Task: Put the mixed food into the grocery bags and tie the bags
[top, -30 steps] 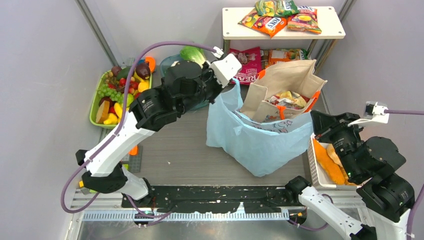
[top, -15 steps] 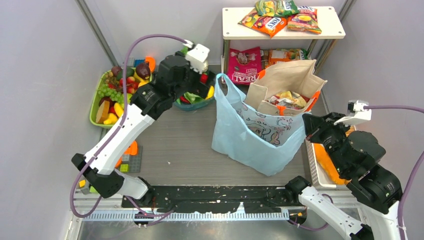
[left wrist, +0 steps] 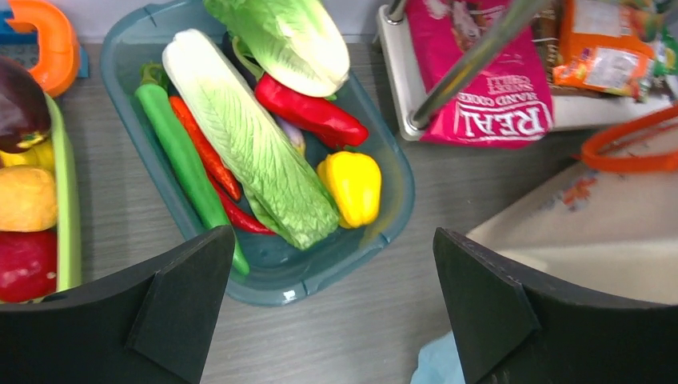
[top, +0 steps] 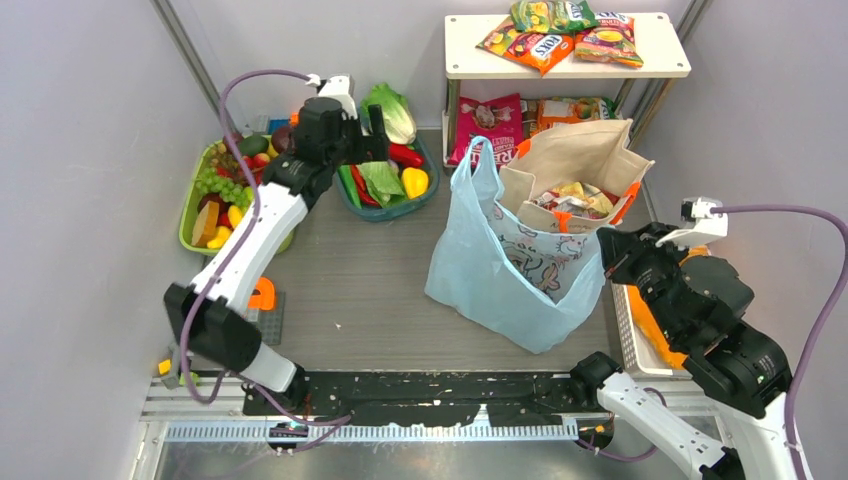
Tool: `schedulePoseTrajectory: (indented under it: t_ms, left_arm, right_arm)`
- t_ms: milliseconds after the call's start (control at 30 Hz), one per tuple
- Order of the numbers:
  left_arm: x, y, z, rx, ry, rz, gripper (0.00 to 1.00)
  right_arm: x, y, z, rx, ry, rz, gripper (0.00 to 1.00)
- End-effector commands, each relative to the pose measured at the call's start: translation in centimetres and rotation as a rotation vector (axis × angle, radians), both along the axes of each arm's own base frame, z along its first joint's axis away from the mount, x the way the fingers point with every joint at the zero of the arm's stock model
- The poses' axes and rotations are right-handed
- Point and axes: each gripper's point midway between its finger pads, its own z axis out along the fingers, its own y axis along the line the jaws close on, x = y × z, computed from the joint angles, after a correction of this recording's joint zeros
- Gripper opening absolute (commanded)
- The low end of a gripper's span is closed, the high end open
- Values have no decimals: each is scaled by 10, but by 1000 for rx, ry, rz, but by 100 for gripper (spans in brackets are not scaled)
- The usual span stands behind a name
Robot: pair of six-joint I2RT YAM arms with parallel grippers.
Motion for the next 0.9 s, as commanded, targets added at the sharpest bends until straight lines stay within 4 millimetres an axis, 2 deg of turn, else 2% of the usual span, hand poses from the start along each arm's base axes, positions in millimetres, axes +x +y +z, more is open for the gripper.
schedulePoseTrajectory:
  t_ms: [0, 133, 200, 267, 300, 467, 633, 667, 767, 867]
  left_arm:
    - [48, 1, -32, -9, 90, 98, 99]
    - [79, 5, -75, 81, 223, 158, 98]
    - [92, 6, -107, 120, 283, 191, 99]
    - [101, 7, -124, 127, 302, 222, 99]
    - [105, 7, -138, 130, 321, 233, 99]
    - [118, 9, -183, 97, 392, 307, 99]
    - [129, 8, -217, 81, 480, 333, 97]
    - [131, 8, -223, 82, 496, 338, 95]
    - [137, 5, -238, 59, 553, 325, 81]
    - [138, 3, -253, -15, 611, 292, 57]
  right_arm:
    - [14, 8, 7, 7, -20, -1, 5]
    - [19, 14, 7, 13, -14, 10, 5]
    - [22, 18, 3, 15, -3, 17, 5]
    - [25, 23, 0, 22, 4, 31, 5]
    - [27, 26, -3, 24, 11, 40, 5]
    - [35, 36, -13, 29, 36, 60, 5]
    - [41, 41, -15, 26, 43, 63, 5]
    - [42, 41, -15, 26, 43, 64, 5]
    - [43, 43, -16, 25, 44, 65, 5]
    - [44, 44, -17, 25, 45, 69, 5]
